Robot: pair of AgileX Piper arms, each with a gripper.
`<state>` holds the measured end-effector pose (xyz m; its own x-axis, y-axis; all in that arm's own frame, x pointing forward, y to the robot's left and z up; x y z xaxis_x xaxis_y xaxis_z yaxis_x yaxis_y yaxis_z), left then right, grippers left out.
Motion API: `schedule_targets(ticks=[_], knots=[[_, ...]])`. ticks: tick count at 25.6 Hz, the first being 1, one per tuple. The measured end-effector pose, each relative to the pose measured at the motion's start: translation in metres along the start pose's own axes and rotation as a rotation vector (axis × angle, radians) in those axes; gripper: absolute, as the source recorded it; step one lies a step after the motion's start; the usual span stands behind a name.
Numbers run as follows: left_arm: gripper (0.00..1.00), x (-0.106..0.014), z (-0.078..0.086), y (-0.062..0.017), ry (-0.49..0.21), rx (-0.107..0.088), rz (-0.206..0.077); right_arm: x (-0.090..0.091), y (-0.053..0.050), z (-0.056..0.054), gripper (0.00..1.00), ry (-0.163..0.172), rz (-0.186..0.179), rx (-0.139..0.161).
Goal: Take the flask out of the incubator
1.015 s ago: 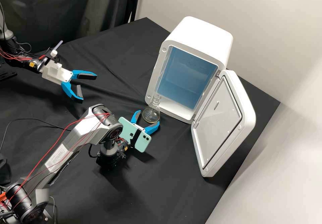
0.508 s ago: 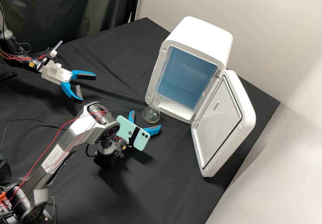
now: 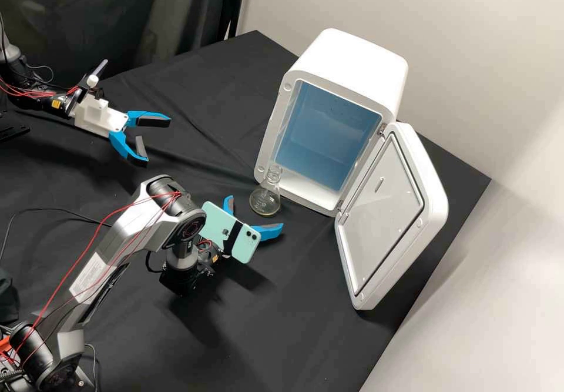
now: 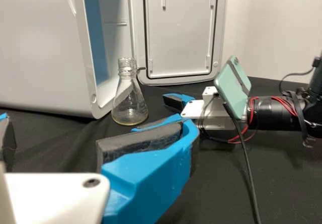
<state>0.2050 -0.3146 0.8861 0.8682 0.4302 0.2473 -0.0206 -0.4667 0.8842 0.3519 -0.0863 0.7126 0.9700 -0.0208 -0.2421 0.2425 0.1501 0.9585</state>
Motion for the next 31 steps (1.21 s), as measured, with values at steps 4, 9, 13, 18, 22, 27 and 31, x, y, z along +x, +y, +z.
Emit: schedule_targets(ticks=[4,9,13,18,22,27,31], knots=[[1.00,0.000,0.001,-0.0003,-0.010,0.005,-0.003,-0.002,0.002,0.001,1.00,0.044,-0.037,0.036],[1.00,0.000,0.001,-0.0004,-0.014,0.007,-0.005,-0.012,0.006,0.001,1.00,0.036,-0.063,0.051],[1.00,0.000,0.001,-0.0004,-0.014,0.007,-0.005,-0.028,0.021,0.000,1.00,0.022,-0.056,0.043],[1.00,0.000,0.001,-0.0004,-0.014,0.007,-0.005,-0.043,0.045,-0.001,1.00,0.009,0.010,0.043],[1.00,0.000,0.001,-0.0004,-0.014,0.007,-0.005,-0.049,0.051,-0.003,1.00,0.004,0.027,0.049],[1.00,0.000,0.001,-0.0004,-0.014,0.007,-0.005,-0.052,0.050,-0.001,1.00,-0.002,0.021,0.115],[1.00,0.000,0.001,-0.0004,-0.014,0.007,-0.005,-0.053,0.052,0.001,1.00,-0.005,0.025,0.137]])
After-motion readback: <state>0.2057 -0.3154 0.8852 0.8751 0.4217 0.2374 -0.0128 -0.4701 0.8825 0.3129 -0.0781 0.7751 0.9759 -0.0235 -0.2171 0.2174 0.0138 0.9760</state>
